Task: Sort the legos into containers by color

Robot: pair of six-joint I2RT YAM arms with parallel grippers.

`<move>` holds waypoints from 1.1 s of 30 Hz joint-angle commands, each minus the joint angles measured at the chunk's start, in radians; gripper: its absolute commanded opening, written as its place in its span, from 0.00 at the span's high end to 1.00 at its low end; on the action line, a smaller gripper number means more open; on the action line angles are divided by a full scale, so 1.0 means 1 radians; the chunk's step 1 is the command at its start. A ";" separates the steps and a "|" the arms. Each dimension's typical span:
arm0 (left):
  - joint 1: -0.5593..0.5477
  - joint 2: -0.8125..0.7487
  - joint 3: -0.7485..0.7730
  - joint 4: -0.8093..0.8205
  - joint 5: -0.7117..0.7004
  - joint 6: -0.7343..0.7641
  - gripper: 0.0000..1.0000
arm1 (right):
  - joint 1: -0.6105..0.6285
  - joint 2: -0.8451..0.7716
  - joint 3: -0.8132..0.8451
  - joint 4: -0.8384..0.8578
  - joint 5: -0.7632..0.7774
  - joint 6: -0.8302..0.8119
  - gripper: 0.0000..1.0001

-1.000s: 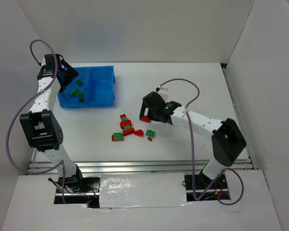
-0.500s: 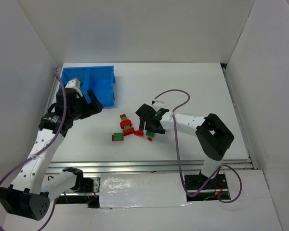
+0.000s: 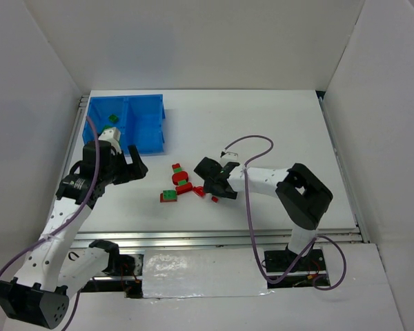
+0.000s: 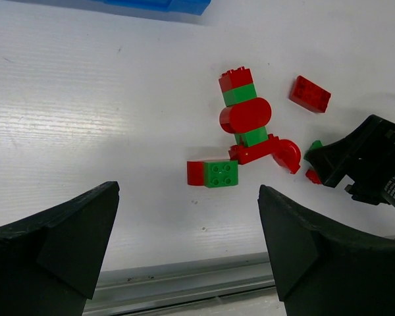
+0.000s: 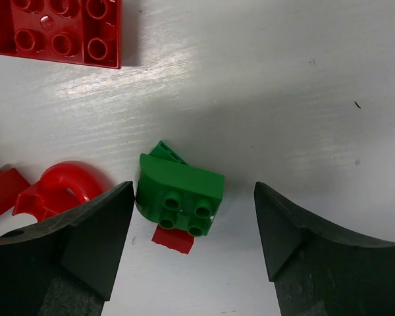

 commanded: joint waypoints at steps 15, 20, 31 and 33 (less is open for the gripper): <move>-0.008 -0.019 -0.014 0.057 0.069 0.020 0.00 | -0.007 -0.010 -0.012 0.054 0.088 0.034 0.73; -0.008 -0.028 -0.045 0.128 0.217 -0.024 0.00 | -0.007 -0.107 0.040 0.002 0.124 0.037 0.87; -0.267 -0.082 -0.427 1.053 0.449 -0.354 0.01 | 0.082 -0.481 0.138 -0.015 0.179 0.126 1.00; -0.333 -0.039 -0.407 1.114 0.408 -0.339 0.01 | 0.112 -0.490 0.193 -0.046 0.226 0.144 1.00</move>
